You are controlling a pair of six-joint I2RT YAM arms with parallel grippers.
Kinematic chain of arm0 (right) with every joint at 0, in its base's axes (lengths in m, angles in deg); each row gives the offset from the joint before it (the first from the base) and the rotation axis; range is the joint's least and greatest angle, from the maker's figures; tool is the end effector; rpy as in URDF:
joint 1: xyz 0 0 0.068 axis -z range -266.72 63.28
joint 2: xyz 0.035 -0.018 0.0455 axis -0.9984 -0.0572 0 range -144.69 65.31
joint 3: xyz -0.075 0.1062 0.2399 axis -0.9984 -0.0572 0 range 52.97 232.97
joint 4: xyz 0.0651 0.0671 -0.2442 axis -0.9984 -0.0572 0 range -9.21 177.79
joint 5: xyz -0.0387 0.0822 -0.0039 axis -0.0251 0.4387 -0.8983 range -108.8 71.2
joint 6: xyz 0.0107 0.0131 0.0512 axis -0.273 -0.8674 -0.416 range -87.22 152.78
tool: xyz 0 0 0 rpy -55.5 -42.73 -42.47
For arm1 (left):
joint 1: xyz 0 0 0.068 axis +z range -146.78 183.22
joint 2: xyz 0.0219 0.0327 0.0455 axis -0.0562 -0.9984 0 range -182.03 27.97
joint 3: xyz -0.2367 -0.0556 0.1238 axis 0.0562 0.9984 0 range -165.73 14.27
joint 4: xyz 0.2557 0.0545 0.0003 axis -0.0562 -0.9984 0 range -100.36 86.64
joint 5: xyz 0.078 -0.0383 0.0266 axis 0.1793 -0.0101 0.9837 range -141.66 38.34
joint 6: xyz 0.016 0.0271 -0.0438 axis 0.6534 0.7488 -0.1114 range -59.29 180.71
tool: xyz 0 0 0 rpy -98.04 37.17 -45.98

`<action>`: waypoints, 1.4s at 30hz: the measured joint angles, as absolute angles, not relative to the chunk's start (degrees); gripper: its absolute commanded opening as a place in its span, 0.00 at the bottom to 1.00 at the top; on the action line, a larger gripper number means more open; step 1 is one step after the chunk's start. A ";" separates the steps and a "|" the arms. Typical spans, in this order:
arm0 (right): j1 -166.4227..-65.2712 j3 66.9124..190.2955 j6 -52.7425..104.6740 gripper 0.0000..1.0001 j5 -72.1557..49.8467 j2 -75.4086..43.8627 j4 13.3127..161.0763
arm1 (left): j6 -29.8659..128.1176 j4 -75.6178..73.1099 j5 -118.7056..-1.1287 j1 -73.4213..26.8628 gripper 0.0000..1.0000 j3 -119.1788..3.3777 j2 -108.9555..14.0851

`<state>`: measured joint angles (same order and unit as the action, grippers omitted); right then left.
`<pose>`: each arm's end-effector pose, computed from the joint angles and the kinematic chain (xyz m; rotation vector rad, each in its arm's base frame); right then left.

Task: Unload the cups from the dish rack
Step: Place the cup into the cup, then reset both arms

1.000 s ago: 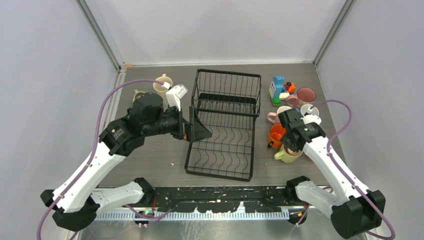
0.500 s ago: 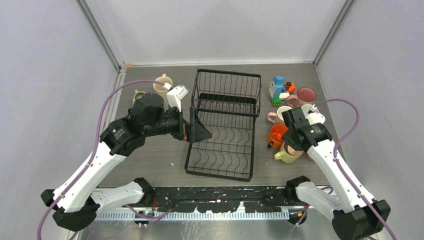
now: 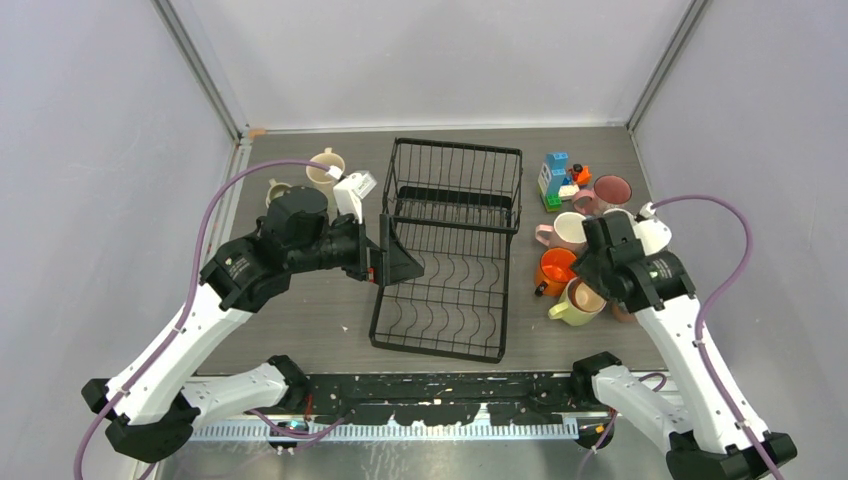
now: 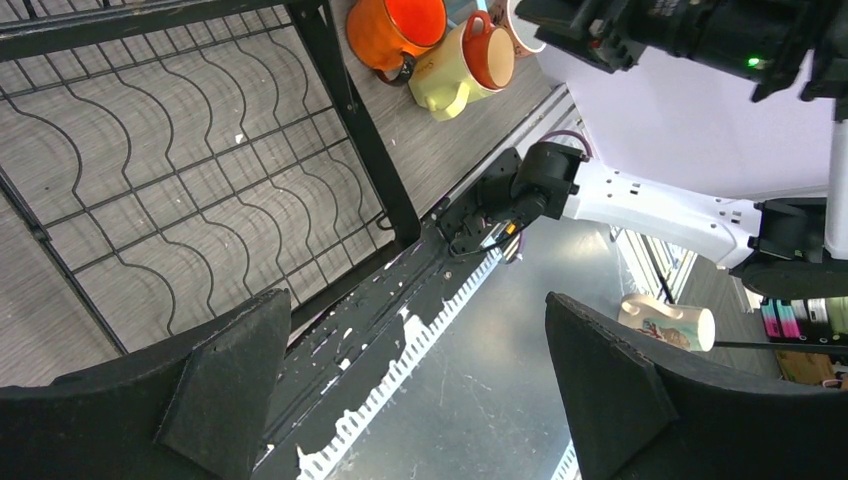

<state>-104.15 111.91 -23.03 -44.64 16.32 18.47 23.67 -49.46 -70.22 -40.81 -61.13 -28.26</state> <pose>0.1303 0.0246 0.3230 0.9518 2.2654 -0.0510 0.1223 -0.1339 0.4213 0.3591 2.2119 -1.1659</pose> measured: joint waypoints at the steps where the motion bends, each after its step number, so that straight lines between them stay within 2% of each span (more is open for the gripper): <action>1: -104.15 112.93 -22.83 0.55 -44.40 16.51 18.10 | 23.67 -49.46 -70.18 -40.81 1.00 -61.13 -28.26; 5: -104.15 118.88 -20.95 0.77 -42.72 16.62 17.16 | 23.71 -49.46 -69.09 -40.81 1.00 -61.13 -28.26; 8: -104.15 122.70 -19.38 0.87 -41.32 16.32 16.98 | 23.73 -49.46 -67.43 -40.81 1.00 -61.13 -28.12; 10: -104.15 125.37 -18.20 0.98 -40.20 15.66 17.03 | 23.76 -49.46 -65.87 -40.81 1.00 -61.13 -27.91; 11: -104.15 126.84 -17.61 0.99 -39.53 15.20 17.05 | 23.76 -49.46 -65.17 -40.81 1.00 -61.13 -27.82; 21: -104.15 137.96 -12.37 1.00 -29.10 9.39 24.72 | 24.78 -49.09 -57.70 -40.81 1.00 -60.84 -28.39; 32: -105.92 138.62 -12.10 1.00 -11.79 3.81 42.05 | 25.57 -45.90 -46.97 -40.81 1.00 -56.49 -28.80; 42: -107.60 140.93 -8.23 1.00 -5.69 -1.48 44.41 | 25.44 -45.14 -37.96 -40.81 1.00 -56.45 -29.17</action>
<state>-107.60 140.93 -8.23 -5.69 -1.48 44.41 25.44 -45.14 -37.96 -40.81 -56.45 -29.17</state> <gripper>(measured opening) 0.996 0.996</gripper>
